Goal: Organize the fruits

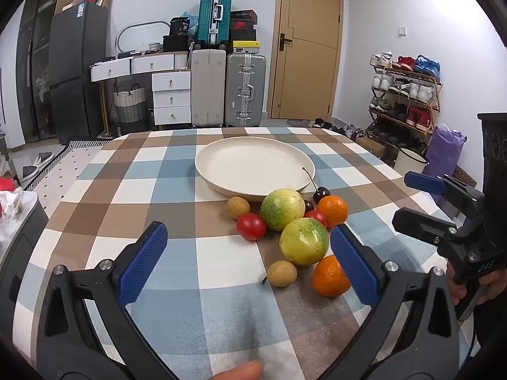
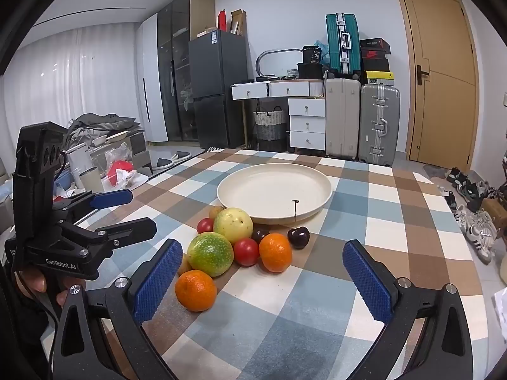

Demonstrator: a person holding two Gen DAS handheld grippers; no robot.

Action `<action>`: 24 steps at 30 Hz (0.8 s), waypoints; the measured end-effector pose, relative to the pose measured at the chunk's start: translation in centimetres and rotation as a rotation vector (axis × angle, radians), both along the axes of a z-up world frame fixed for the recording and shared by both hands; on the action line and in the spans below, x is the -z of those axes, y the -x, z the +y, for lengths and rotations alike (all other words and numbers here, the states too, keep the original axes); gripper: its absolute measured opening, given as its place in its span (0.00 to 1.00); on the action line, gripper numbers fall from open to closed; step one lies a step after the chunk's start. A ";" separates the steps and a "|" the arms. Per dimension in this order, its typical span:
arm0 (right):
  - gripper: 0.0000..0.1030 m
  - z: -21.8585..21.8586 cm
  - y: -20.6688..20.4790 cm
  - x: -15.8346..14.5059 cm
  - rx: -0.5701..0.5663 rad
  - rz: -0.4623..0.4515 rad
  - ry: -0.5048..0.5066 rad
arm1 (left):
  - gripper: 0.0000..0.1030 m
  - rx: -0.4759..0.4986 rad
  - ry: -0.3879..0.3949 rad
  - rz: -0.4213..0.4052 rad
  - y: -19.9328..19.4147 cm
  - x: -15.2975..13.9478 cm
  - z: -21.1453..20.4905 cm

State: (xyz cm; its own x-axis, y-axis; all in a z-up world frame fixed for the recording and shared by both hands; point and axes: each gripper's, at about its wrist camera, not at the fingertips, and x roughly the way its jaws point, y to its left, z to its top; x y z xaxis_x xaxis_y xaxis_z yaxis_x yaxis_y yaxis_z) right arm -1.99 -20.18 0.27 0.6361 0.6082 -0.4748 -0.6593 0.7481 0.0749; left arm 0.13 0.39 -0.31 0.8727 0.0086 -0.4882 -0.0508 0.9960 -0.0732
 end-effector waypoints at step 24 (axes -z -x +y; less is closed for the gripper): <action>1.00 0.0 0.0 0.0 0.000 -0.004 -0.008 | 1.00 0.000 0.002 0.004 -0.1 -0.1 0.0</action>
State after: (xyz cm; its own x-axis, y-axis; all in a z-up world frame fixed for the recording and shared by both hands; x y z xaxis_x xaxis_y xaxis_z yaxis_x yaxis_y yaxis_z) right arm -1.97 -20.19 0.23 0.6381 0.6115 -0.4679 -0.6593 0.7478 0.0783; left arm 0.18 0.41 -0.21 0.8705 0.0080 -0.4920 -0.0514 0.9959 -0.0748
